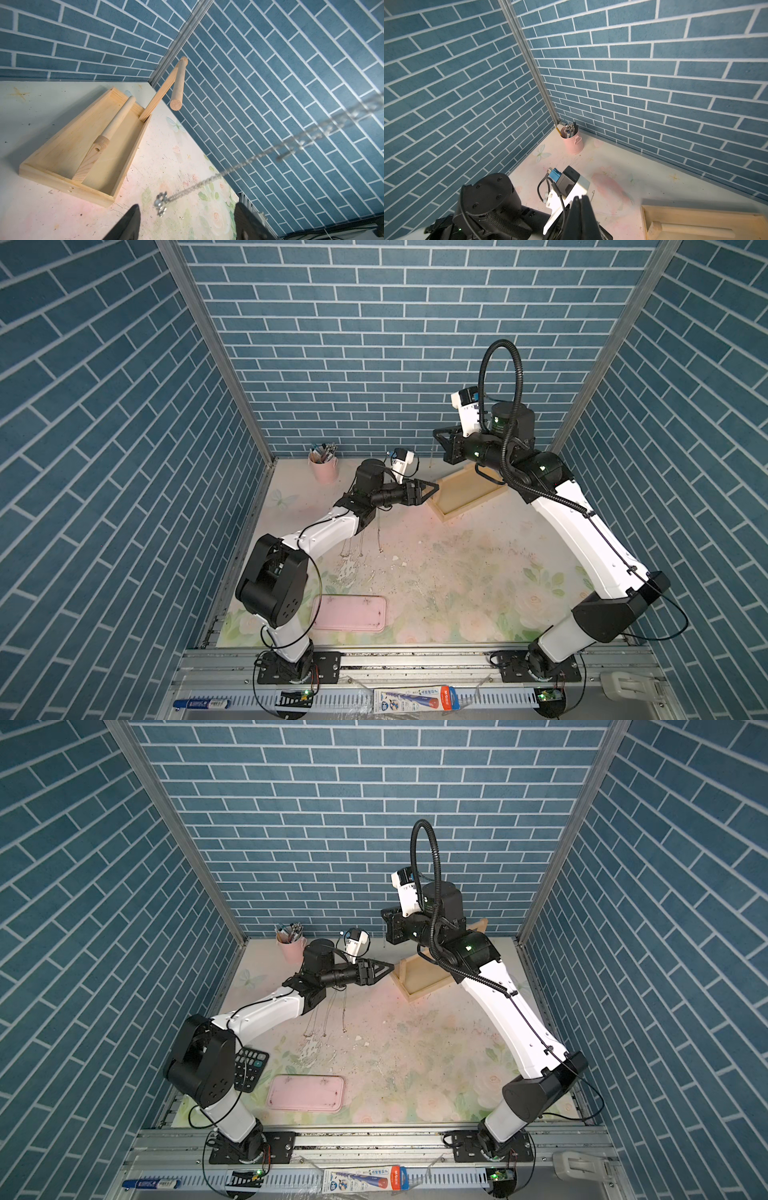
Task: Take the necklace off the jewelry display stand
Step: Take off the necklace from the stand.
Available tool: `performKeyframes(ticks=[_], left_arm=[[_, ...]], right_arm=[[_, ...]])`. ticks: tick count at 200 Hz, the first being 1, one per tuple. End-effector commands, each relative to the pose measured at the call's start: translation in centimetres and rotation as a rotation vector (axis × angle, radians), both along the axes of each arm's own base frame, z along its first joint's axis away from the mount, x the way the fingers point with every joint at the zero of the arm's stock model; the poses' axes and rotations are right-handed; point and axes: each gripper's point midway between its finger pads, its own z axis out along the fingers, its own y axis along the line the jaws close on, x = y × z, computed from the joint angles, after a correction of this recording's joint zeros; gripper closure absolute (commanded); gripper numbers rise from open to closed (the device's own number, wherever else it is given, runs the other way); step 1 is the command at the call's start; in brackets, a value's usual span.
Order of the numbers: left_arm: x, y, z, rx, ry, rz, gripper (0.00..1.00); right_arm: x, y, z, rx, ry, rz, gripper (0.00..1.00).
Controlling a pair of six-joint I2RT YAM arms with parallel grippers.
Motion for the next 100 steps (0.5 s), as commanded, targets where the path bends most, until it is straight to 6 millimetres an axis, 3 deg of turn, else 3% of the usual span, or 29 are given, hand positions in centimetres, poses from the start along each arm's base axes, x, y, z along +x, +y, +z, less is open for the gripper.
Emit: performKeyframes(ticks=[1, 100], left_arm=[[0.3, -0.1, 1.4, -0.030, -0.041, -0.015, 0.30], [0.5, 0.3, 1.5, -0.036, -0.038, -0.001, 0.34]], right_arm=[[-0.3, 0.7, 0.9, -0.016, -0.039, 0.026, 1.00], [-0.9, 1.9, 0.9, -0.042, -0.051, 0.044, 1.00]])
